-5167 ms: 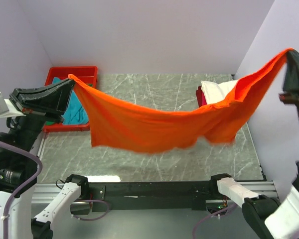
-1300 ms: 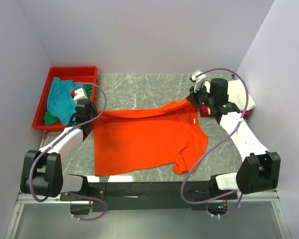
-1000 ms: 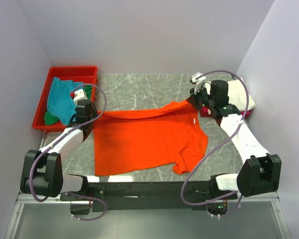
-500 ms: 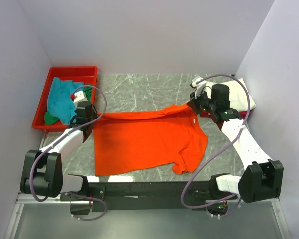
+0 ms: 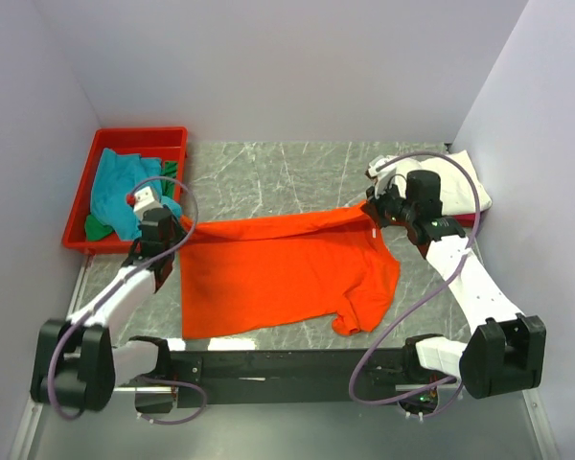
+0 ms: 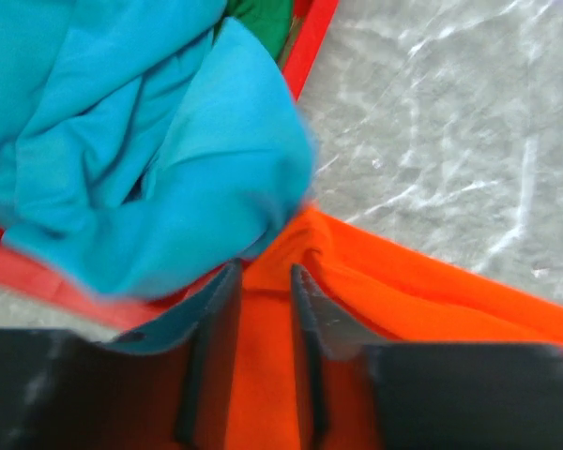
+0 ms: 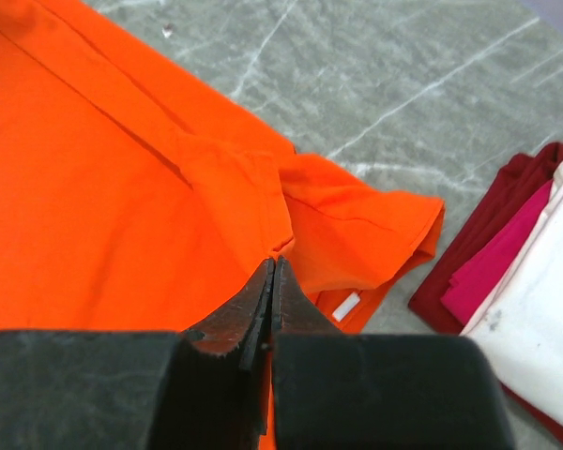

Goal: Fold and stack the t-shirts
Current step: Fold the tshirt

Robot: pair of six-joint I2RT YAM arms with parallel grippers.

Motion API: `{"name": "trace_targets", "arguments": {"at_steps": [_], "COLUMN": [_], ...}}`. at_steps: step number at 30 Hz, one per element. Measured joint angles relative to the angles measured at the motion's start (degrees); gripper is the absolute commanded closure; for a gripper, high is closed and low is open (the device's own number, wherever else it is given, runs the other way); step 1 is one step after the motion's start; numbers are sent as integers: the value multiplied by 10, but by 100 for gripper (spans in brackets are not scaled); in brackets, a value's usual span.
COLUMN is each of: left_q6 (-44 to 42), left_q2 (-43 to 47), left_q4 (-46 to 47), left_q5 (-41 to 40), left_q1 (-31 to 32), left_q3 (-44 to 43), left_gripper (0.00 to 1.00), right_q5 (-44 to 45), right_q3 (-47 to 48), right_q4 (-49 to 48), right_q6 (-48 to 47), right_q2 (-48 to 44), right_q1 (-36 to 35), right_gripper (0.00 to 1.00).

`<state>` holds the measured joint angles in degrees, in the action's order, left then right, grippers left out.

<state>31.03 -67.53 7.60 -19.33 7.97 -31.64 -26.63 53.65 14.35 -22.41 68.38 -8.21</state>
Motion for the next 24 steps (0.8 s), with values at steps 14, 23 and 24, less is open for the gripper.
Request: {"name": "trace_targets", "arguments": {"at_steps": [14, 23, 24], "left_q6": [35, 19, 15], "left_q2": [344, 356, 356], "left_q4": [-43, -113, -118], "left_q5": [10, 17, 19], "left_q1": [0, 0, 0], "left_q3": [79, 36, 28], "left_gripper": [34, 33, 33], "right_q5": [-1, -32, -35], "right_q3": [-26, -26, -26], "right_q4": [16, 60, 66], "right_q6": [-28, -62, -67], "right_q2": [-2, -17, -19], "right_q1": [2, 2, 2], "right_gripper": [100, 100, 100]}}
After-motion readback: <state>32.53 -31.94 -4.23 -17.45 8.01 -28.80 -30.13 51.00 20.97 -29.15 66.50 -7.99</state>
